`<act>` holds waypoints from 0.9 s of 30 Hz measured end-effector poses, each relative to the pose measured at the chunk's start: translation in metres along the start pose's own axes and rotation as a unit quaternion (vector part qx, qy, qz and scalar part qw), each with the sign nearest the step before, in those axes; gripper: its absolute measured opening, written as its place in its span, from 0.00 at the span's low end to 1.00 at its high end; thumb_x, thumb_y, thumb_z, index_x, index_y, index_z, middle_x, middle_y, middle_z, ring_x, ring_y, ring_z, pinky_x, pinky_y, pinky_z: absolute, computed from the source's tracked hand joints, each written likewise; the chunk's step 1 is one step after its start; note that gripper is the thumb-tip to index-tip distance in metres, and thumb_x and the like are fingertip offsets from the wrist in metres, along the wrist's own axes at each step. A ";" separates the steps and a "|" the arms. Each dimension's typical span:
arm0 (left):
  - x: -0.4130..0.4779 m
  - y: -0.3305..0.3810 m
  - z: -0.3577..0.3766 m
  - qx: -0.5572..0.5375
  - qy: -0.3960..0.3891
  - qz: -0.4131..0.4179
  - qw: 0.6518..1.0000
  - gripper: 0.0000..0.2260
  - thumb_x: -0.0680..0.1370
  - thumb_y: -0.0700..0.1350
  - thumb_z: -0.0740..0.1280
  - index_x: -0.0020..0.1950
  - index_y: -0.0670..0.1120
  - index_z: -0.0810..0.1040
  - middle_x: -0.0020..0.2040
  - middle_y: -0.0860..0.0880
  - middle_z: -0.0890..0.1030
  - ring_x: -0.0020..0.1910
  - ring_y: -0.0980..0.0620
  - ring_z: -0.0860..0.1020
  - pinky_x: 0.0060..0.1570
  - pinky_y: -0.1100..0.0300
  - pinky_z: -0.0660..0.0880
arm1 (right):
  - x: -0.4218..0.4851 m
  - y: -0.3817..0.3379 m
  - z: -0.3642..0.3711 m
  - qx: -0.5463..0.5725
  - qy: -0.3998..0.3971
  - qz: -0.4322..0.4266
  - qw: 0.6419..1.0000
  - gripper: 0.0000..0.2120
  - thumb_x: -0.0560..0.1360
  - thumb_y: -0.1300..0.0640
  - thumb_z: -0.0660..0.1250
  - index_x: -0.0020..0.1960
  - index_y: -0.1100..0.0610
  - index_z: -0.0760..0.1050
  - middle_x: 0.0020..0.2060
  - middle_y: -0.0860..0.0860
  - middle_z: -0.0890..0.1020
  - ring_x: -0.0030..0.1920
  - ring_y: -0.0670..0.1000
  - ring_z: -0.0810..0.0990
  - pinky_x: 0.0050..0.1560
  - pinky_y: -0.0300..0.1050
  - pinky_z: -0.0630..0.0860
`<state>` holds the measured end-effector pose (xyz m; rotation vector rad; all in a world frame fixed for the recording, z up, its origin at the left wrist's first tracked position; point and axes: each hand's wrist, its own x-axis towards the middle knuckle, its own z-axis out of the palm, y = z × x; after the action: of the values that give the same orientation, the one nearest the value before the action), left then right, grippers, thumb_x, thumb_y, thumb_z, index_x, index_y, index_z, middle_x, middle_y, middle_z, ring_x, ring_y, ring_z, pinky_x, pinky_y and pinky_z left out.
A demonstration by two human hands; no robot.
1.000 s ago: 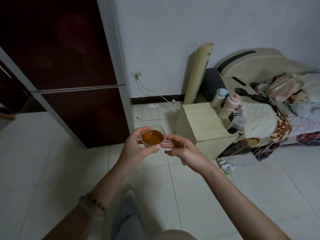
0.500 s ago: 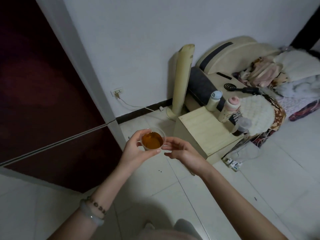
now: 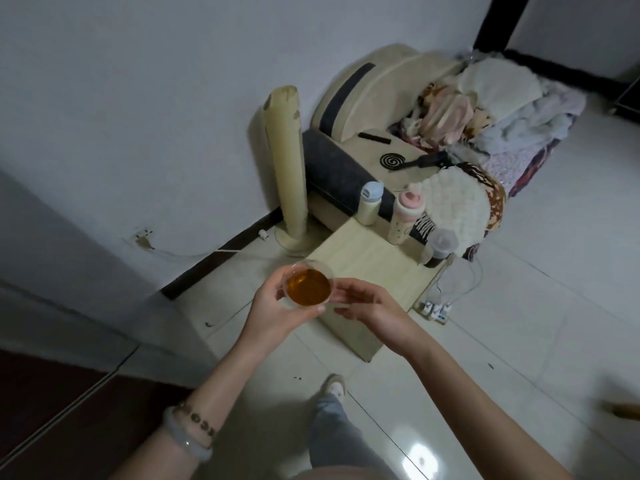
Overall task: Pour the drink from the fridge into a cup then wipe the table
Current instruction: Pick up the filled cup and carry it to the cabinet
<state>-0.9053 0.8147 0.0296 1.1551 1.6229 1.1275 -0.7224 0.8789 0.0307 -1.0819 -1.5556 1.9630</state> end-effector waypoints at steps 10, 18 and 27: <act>0.168 0.027 0.055 0.041 -0.134 0.030 0.990 0.31 0.61 0.48 0.79 0.61 0.59 0.73 0.58 0.60 0.77 0.60 0.59 0.74 0.61 0.49 0.72 | 0.077 -0.025 -0.102 0.041 0.127 0.020 0.991 0.25 0.68 0.72 0.60 0.63 0.59 0.74 0.58 0.56 0.79 0.61 0.50 0.75 0.59 0.46 0.75; 0.242 0.032 0.097 0.055 -0.225 0.060 0.971 0.29 0.62 0.46 0.78 0.60 0.58 0.73 0.59 0.57 0.77 0.60 0.60 0.74 0.61 0.55 0.73 | 0.099 -0.023 -0.150 0.073 0.210 0.044 0.974 0.24 0.70 0.74 0.59 0.64 0.59 0.74 0.59 0.55 0.79 0.61 0.50 0.75 0.61 0.49 0.74; 0.315 0.000 0.131 0.071 -0.335 0.087 0.936 0.31 0.60 0.51 0.78 0.61 0.55 0.73 0.59 0.58 0.77 0.60 0.57 0.74 0.60 0.53 0.72 | 0.132 -0.003 -0.170 0.097 0.311 0.077 0.942 0.23 0.72 0.74 0.58 0.64 0.60 0.74 0.59 0.53 0.79 0.60 0.50 0.76 0.60 0.46 0.74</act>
<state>-0.8559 1.1443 -0.0418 1.5868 1.0916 0.6106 -0.6723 1.0820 -0.0214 -1.5741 -0.9420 1.5885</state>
